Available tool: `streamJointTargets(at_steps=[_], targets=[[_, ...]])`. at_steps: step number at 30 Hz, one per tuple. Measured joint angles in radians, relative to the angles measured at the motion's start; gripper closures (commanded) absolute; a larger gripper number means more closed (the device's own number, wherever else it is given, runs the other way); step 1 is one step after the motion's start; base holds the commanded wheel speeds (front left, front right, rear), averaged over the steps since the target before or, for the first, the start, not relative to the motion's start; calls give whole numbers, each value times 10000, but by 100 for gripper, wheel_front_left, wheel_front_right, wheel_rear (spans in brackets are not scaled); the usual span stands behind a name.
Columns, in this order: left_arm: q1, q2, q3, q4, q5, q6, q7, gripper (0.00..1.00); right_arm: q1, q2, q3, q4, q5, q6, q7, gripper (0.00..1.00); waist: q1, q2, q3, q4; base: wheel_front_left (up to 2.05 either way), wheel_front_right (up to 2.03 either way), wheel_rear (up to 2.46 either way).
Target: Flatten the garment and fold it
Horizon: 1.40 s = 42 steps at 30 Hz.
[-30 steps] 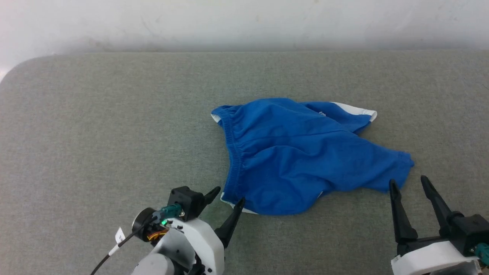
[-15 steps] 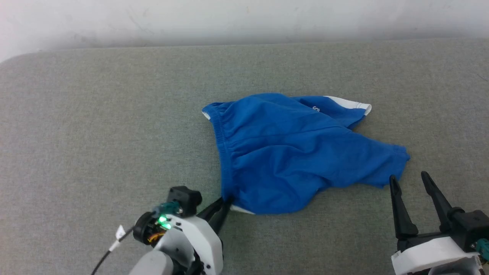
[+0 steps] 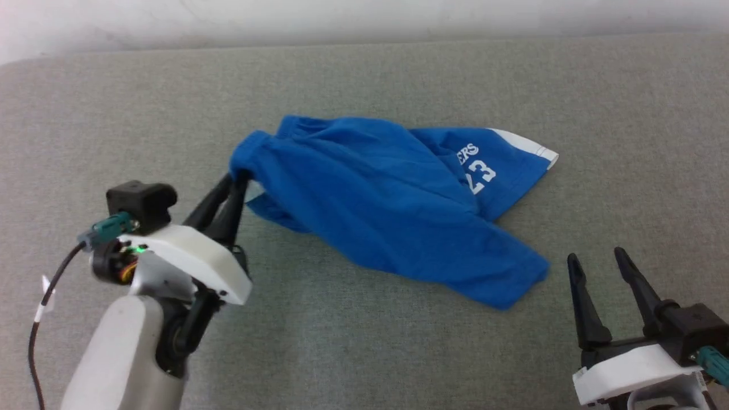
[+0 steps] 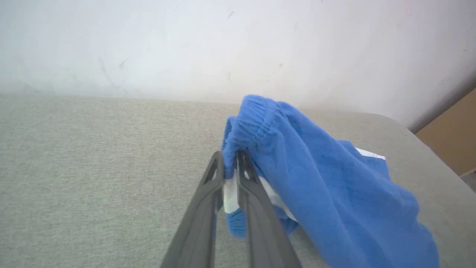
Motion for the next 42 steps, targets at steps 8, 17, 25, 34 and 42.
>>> streamJointTargets(at_steps=[8, 17, 25, 34, 42], targets=[[356, -307, -295, 1244, 257, 205, -477, 0, -92, 2, 38, 282, 23, 0, -10, 0, 1, 0, 146, -209, 0, 0, 0], [1353, -838, 251, -169, 157, 148, -3206, 0, -22, -2, 56, 364, -58, 0, 100, 0, -2, 0, -468, 12, 0, 0, 0], [2989, -1411, 1177, -1689, 2217, 650, -4151, 0, 269, 2, 96, 276, -61, 0, 261, 0, -3, 0, -931, 340, 0, 0, 0], [3570, -2217, 1432, -1553, 2479, 77, -4151, 0, -510, 0, 38, -194, -17, 0, 1469, 0, -2, 0, -832, 810, 0, 0, 0], [3103, -2347, 1463, -1365, 2393, -261, -4151, 0, -3664, -918, 213, 240, -437, 0, 4372, 0, 0, 0, -211, 1031, 0, 0, 0]])
